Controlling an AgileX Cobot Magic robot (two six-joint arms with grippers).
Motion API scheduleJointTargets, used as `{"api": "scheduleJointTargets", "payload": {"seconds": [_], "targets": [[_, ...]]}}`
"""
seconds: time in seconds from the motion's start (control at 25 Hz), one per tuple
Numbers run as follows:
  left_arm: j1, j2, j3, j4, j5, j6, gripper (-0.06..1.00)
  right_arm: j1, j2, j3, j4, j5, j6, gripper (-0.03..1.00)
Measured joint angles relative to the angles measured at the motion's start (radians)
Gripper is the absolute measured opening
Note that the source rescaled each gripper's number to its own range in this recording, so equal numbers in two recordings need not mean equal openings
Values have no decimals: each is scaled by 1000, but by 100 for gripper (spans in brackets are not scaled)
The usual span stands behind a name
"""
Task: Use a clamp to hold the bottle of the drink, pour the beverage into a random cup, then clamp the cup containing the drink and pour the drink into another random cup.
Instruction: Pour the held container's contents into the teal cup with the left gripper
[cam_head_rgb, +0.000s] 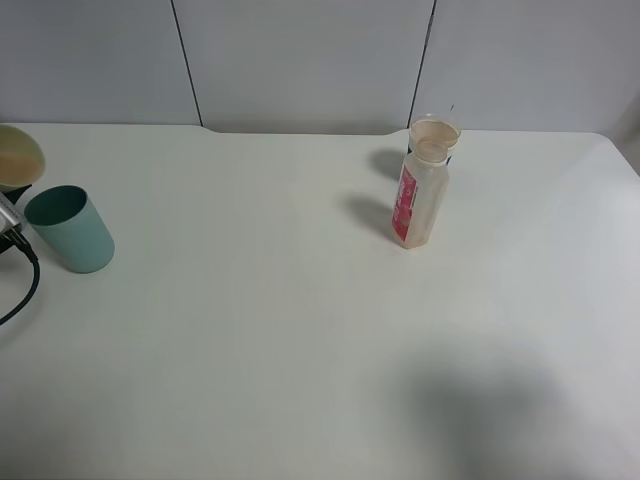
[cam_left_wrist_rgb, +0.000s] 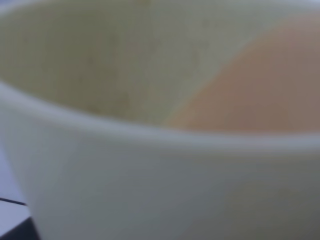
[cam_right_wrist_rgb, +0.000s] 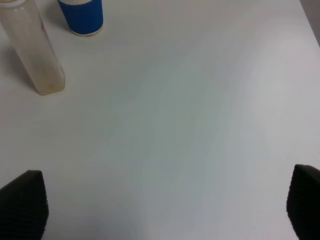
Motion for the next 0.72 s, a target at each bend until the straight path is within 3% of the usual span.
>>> {"api": "scheduleJointTargets", "payload": {"seconds": [0.72], "targets": [[0, 0, 0, 14, 0, 66, 2, 0, 0, 0, 0, 0, 0, 91]]}}
